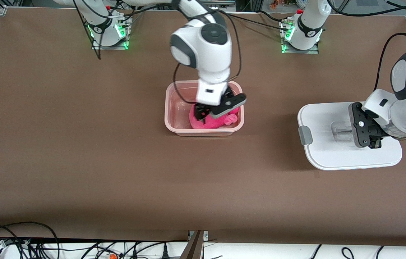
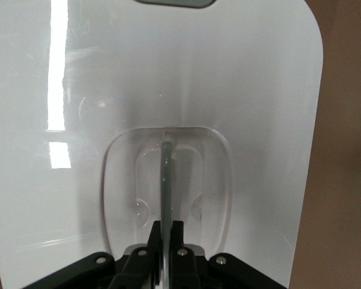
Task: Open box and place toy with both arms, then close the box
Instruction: 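Open the right gripper and withdraw it from the tub, then carry the lid over the tub with the left gripper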
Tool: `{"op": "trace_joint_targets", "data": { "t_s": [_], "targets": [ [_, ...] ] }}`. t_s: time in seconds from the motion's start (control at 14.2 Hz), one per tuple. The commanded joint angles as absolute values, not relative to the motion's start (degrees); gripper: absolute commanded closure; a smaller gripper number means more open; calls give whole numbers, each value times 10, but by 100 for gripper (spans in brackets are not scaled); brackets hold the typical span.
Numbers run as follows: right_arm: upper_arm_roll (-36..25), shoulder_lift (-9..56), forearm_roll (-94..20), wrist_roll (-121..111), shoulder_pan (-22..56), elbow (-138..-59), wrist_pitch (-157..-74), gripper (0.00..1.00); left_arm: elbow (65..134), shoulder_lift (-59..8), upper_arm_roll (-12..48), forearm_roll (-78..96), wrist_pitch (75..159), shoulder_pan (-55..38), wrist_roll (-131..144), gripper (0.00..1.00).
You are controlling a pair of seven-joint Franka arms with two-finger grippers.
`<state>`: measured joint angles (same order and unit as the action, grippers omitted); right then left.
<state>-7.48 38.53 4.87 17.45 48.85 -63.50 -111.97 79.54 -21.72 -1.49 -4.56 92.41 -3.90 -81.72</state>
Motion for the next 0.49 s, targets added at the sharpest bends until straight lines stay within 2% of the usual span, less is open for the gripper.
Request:
{"op": "trace_joint_targets", "data": {
  "t_s": [0.0,0.14,0.42],
  "targets": [
    [-104,338,-15,180,437,-653,-1065,0,787,-215,-18,-47,916,-61,-817,100],
    [-132,299,-81,176,397,-684,-1030,0,787,-215,-18,-47,916,-96,-817,100],
    [-214,199,-106,154,385,-785,-978,0,787,-228,-18,-28,921,-201,-733,100]
  ]
}}
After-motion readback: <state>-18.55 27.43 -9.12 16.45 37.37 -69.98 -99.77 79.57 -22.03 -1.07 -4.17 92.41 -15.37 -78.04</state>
